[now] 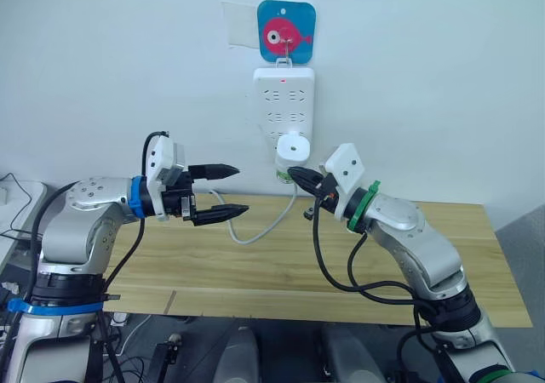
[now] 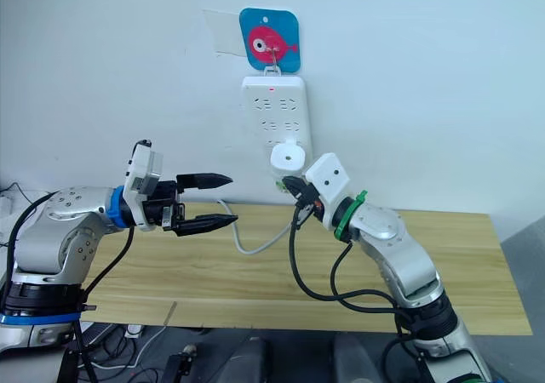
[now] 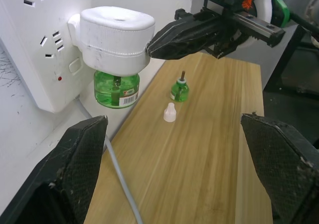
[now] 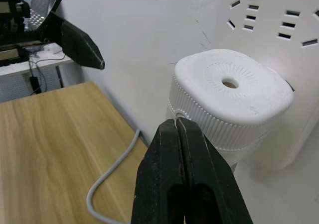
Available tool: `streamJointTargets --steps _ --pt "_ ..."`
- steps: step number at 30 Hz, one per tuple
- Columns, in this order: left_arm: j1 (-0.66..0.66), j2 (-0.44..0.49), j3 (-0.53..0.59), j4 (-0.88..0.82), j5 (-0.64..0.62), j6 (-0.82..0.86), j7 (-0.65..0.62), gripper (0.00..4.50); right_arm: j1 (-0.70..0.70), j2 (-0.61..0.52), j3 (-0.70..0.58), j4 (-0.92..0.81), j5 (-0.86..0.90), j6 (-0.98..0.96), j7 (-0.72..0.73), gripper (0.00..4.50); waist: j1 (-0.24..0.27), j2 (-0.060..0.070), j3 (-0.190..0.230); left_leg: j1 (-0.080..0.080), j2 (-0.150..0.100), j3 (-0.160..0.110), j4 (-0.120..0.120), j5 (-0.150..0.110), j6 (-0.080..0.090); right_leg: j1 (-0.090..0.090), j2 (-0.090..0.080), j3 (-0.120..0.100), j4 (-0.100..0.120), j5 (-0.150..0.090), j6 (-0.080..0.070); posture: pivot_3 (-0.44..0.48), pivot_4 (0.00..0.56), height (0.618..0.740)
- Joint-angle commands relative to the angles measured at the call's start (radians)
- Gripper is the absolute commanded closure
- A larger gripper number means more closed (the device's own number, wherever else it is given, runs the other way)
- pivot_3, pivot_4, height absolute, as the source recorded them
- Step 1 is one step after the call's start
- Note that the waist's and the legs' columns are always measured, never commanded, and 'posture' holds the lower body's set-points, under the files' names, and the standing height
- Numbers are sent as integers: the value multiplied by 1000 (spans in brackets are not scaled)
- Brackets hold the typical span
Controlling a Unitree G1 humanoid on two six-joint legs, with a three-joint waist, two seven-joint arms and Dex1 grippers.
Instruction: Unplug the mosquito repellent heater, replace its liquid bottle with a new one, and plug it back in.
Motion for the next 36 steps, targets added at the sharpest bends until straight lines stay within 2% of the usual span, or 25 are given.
streamJointTargets --steps 1,8,17,21,24,30,35,36 --pt "-12 2 4 -14 -11 -10 -1 0 -12 -3 -55 -30 -52 -27 -62 4463 0 0 0 0 0 0 0 0 0 0 0 0 0 0 0 68 201 740" --pt "-31 6 -4 15 8 -23 6 0 27 -46 -94 -114 66 57 43 4463 0 0 0 0 0 0 0 0 0 0 0 0 0 0 0 70 199 740" --pt "-53 25 2 83 44 -66 2 0 118 -240 -212 -287 270 174 212 4463 -1 0 0 0 0 0 -1 0 0 0 0 0 -1 0 -1 75 189 740" --pt "-88 63 7 131 79 -21 49 0 155 -339 -331 -329 374 213 273 4463 1 0 0 0 0 0 -1 0 0 0 0 0 -1 0 -1 82 182 740" --pt "-121 112 15 191 93 -12 34 0 199 -432 -451 -334 459 236 334 3894 2 -1 1 -1 0 0 -1 0 0 0 0 -1 -2 0 -1 88 176 740" --pt "-146 185 44 304 137 -84 34 0 374 -584 -666 -254 432 152 448 1870 4 -2 0 0 0 0 -2 0 0 0 0 -1 -3 0 -1 92 160 740" --pt "-123 174 40 313 163 -125 59 0 442 -588 -697 -191 408 82 458 168 3 -2 0 0 0 0 -1 0 0 1 0 0 -2 0 -1 90 158 740" --pt "-121 171 37 313 171 -134 67 0 445 -586 -690 -189 400 72 450 76 3 -2 0 0 0 0 -1 0 0 1 0 0 -2 0 -1 90 158 740"
